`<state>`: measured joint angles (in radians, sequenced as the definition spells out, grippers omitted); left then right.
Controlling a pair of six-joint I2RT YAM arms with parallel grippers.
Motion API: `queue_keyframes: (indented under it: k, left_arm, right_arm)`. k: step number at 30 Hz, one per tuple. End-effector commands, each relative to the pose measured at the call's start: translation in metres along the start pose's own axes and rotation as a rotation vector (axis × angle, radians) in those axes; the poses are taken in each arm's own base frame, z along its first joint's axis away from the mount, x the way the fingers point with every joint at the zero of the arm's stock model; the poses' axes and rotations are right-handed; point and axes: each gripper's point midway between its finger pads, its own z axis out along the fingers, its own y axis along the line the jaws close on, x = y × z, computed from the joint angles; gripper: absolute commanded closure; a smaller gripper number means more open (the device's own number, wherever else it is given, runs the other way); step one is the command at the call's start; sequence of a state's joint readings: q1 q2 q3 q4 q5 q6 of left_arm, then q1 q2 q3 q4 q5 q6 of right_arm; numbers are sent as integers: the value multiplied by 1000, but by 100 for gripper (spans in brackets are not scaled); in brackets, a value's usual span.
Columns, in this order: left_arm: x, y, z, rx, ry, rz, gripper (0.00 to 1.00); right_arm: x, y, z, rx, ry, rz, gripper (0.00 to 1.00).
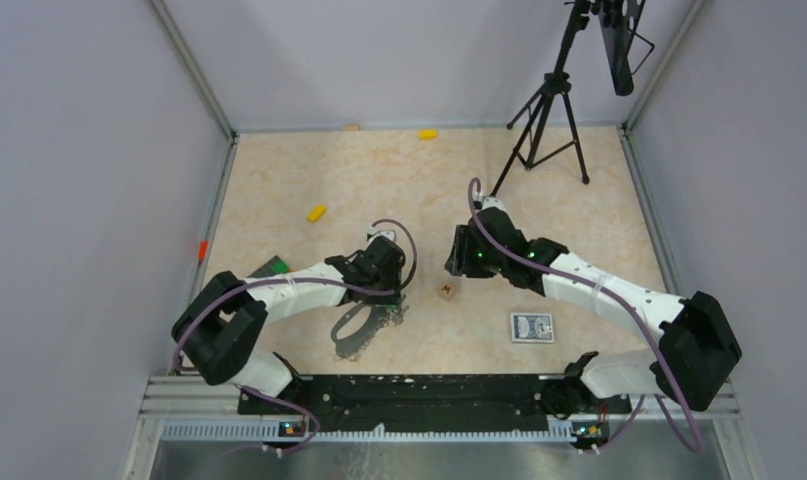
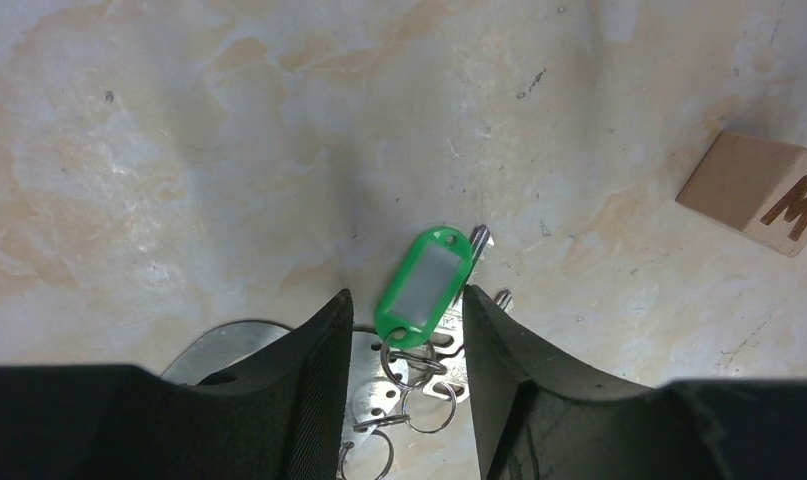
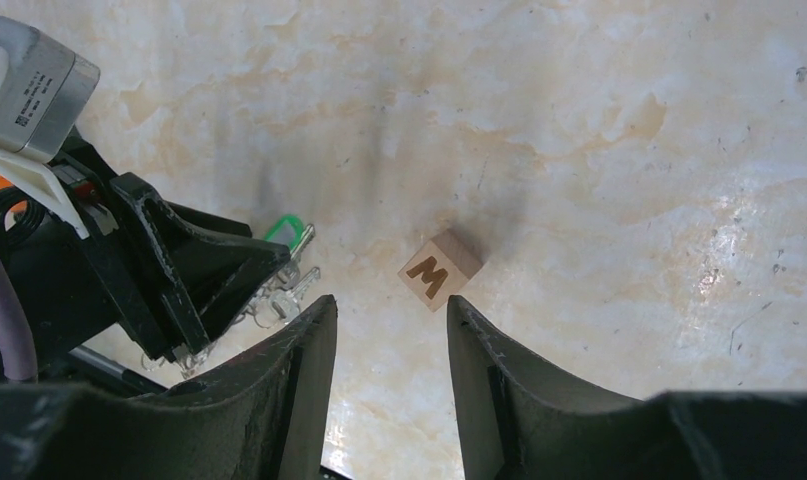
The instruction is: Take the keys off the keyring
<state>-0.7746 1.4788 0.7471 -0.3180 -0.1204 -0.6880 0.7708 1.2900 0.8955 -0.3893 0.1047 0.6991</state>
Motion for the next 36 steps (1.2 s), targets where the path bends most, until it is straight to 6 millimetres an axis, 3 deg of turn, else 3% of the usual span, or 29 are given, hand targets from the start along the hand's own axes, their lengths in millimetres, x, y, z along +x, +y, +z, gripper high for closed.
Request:
queue_keyframes:
  k: [1,7,19,25,31,36]
  left_arm:
    - [0,-2,4,-14,12,66,52]
    - [12,-1,8,-17,49,115,60]
    - [36,20,9,-156,113,222,64]
    - [44,28,7,-185,123,224,79]
    - [30,14,3,-149,78,201,94]
    - [10,-7,-8,-76,11,180,95]
  right_arm:
    - [-9,1,-4,-11,-40,-2,56]
    - [-8,-3,-6,3,-45,-5,56]
    - [-9,-8,-8,14,-53,3,56]
    - [-9,-9,-9,15,-59,6,56]
    - [-11,-8,-10,11,-63,9,56]
    - [-12,-4,-12,-9,-70,9,56]
